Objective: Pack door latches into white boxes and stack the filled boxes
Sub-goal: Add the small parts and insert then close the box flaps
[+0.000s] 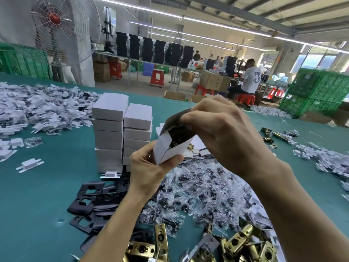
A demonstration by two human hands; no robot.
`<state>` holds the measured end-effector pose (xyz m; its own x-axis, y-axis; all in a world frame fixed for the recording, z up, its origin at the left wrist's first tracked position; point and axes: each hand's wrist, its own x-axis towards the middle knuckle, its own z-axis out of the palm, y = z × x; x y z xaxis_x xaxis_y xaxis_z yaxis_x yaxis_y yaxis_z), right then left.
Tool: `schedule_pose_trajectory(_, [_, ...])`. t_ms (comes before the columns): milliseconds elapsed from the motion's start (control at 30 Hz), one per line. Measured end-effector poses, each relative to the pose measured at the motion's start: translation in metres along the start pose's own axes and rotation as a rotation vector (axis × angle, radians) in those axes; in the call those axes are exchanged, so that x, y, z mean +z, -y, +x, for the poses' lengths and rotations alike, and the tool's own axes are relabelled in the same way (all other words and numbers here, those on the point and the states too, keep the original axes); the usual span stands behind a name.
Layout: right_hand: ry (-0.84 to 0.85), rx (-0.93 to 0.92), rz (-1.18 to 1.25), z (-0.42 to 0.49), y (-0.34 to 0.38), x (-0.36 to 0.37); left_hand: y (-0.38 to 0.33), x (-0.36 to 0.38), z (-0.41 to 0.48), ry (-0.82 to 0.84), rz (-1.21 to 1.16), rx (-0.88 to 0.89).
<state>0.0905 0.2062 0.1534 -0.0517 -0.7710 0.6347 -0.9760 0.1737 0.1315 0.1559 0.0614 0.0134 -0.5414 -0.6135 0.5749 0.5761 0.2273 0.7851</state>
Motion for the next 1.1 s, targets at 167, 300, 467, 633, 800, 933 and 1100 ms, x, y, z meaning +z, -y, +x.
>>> schedule_pose_trajectory(167, [0.113,0.027,-0.045,0.004,0.013,0.003,0.0,0.001,0.0,-0.009,-0.006,-0.017])
schedule_pose_trajectory(300, [0.245,0.074,-0.077,0.009,0.012,0.01,-0.001,0.0,0.001,-0.003,0.078,-0.022])
schedule_pose_trajectory(467, [0.374,0.226,-0.058,0.016,0.004,0.019,0.0,0.002,0.0,0.008,0.161,-0.059])
schedule_pose_trajectory(633, [0.163,0.328,0.219,0.005,-0.009,0.028,0.005,0.0,0.003,-0.003,0.262,-0.126])
schedule_pose_trajectory(800, [0.01,0.627,0.22,-0.028,-0.046,0.051,0.014,-0.008,0.007,-0.084,0.308,-0.34])
schedule_pose_trajectory(933, [0.744,0.712,0.027,-0.069,-0.064,0.087,0.011,-0.006,0.008,-0.098,0.218,-0.313])
schedule_pose_trajectory(1100, [0.748,0.726,-0.072,-0.104,-0.063,0.116,0.005,-0.003,0.008,-0.065,0.077,-0.251])
